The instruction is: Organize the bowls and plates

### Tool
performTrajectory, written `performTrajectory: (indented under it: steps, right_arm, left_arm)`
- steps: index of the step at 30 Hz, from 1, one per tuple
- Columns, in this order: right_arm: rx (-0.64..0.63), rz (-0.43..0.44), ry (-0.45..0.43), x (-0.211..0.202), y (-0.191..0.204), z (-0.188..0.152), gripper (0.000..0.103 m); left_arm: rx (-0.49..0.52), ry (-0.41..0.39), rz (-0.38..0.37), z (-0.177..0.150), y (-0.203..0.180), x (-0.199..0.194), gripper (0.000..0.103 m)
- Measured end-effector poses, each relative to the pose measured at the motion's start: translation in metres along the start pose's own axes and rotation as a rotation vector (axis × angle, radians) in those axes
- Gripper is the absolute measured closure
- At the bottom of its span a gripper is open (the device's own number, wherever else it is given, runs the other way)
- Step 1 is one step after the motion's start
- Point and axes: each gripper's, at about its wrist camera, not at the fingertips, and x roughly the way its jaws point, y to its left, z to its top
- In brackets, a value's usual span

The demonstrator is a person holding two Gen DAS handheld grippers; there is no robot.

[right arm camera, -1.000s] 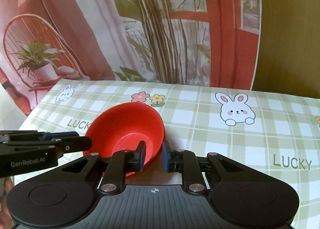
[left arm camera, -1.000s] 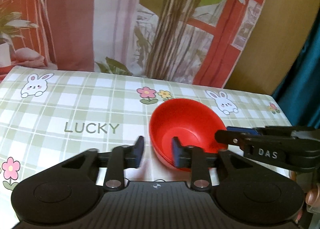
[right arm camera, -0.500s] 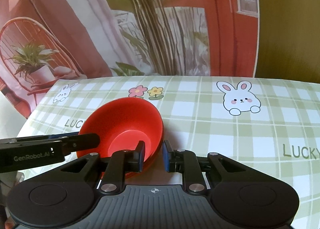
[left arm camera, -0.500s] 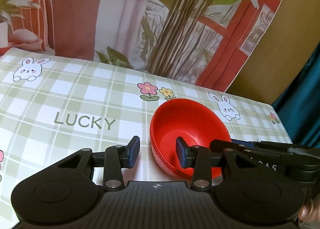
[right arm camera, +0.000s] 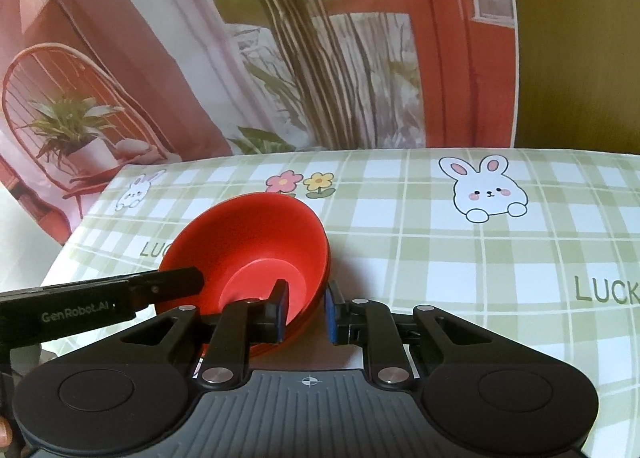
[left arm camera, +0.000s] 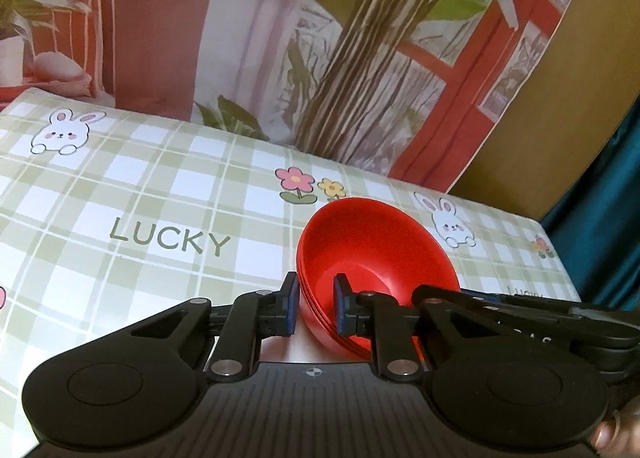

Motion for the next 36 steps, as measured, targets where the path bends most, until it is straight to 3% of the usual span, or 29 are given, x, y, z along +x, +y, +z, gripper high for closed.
performTrajectory:
  steps: [21, 36]
  right_arm:
    - [-0.036, 0.033, -0.123, -0.067, 0.023, 0.008, 0.086]
    - [-0.115, 0.055, -0.243, -0.102, 0.053, 0.064, 0.086]
  left_arm:
    - [0.044, -0.069, -0.012, 0.001, -0.02, -0.062, 0.083]
    - [0.093, -0.176, 0.003, 0.048, -0.033, -0.098, 0.082]
